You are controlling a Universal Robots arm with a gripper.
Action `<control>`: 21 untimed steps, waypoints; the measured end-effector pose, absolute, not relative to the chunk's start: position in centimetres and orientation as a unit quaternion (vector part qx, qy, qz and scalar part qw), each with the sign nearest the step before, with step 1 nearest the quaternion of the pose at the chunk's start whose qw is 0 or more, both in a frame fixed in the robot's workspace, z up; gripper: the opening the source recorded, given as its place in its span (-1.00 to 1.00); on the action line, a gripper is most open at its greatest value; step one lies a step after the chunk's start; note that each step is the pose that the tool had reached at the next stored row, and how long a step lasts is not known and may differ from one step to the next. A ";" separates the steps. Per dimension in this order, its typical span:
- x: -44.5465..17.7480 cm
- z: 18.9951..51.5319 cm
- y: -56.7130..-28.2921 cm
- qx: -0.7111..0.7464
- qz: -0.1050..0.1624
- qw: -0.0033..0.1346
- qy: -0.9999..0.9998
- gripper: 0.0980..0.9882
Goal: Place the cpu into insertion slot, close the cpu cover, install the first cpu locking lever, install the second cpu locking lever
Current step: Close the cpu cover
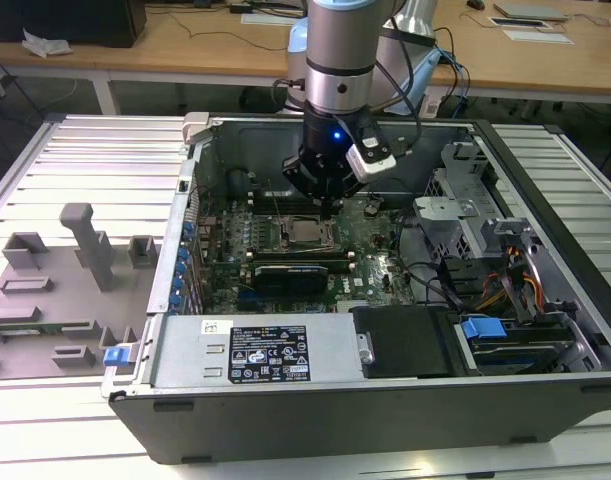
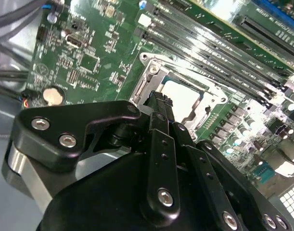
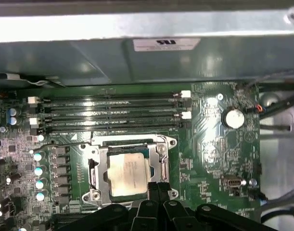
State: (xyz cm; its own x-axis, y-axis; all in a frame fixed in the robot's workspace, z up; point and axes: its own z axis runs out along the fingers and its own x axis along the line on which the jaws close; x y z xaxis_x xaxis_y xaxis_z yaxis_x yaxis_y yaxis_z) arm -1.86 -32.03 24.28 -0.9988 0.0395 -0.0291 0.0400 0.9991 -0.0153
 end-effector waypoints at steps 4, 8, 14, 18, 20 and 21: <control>-2.0 24.2 -32.5 0.016 -0.004 0.014 1.000 -0.98; -2.6 24.0 -32.6 0.016 -0.003 0.014 1.000 -0.98; -3.5 23.3 -32.6 0.016 0.001 0.014 1.000 -0.98; -3.9 23.2 -32.6 0.016 0.001 0.014 1.000 -0.98; -4.1 23.1 -32.6 0.016 0.001 0.014 1.000 -0.98; -4.4 23.0 -32.6 0.016 0.001 0.014 1.000 -0.98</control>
